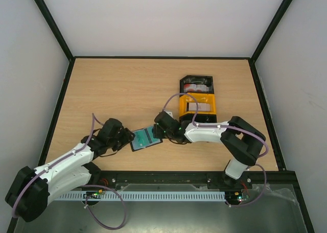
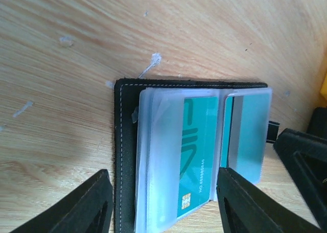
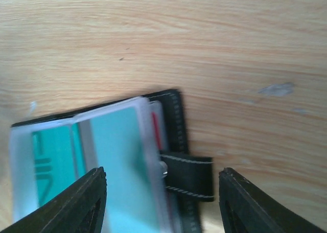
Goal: Put the credit cards into the card holder
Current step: Insert the credit card into the card holder, then close the card holder at the center of the board.
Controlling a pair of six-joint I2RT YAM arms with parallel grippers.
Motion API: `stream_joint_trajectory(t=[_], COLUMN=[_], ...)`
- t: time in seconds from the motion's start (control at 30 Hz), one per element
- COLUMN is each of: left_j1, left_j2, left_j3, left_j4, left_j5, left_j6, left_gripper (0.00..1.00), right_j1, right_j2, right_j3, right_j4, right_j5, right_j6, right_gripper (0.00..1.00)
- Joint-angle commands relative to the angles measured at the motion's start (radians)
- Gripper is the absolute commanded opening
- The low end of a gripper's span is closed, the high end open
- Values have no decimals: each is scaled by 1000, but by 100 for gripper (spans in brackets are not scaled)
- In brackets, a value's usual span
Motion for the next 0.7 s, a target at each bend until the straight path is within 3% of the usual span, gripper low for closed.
stream_joint_trajectory(t=[0.0,0.1,0.27,0.5,0.67], left_j1=[7,11,13,14,13], left_j2=[38,76,109,153,187], left_j3=[-18,-16,-14,-22,-24], left_j4=[37,55,71,88,119], left_j5=[37,50,54,33,38], left_j6=[-4,4,10,20,33], left_gripper=[55,53,50,39,36], right_j1=[-19,-33,-52,-66,-65], right_j2=[18,39,59,64,36], right_j3=[17,25,8,-5,24], right_j4=[-86,-86,-40,6,-61], right_j5=[82,72,0,-57,-14], right_j6=[-50,-62,-54,-30,-29], right_gripper=[59,58,48,12,2])
